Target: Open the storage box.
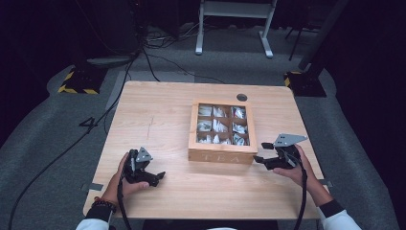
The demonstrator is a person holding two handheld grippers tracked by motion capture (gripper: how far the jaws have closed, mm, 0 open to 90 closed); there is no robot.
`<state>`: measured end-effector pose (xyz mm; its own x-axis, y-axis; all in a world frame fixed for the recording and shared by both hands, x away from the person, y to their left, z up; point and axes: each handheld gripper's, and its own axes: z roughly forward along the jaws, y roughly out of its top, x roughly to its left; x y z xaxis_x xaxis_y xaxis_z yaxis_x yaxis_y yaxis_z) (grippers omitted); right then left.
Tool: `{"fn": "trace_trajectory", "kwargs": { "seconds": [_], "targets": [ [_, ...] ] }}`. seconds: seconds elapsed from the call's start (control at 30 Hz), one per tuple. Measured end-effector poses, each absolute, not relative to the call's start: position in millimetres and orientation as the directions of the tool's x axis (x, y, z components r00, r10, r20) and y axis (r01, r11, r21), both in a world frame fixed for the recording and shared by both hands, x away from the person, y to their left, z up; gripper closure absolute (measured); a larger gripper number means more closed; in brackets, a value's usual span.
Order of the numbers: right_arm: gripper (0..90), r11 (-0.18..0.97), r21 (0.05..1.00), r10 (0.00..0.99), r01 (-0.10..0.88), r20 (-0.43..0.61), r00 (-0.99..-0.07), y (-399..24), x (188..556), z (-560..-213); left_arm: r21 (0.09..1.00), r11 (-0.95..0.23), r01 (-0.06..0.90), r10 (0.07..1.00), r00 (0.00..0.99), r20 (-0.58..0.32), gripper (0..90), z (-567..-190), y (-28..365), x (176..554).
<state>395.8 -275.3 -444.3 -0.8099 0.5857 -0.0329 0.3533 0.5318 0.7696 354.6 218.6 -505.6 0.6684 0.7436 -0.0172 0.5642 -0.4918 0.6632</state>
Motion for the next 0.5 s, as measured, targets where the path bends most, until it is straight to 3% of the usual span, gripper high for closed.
{"fn": "trace_trajectory", "kwargs": {
  "seconds": [0.5],
  "targets": [
    [43.6, 0.489, 0.79, 0.585, 0.37, 0.018, -0.811, -267.6, 400.4, -447.2, 0.663, -0.492, 0.564, 0.744, 0.668, -0.017, 0.5, -505.5, 218.6, 354.6]
  ]
}}
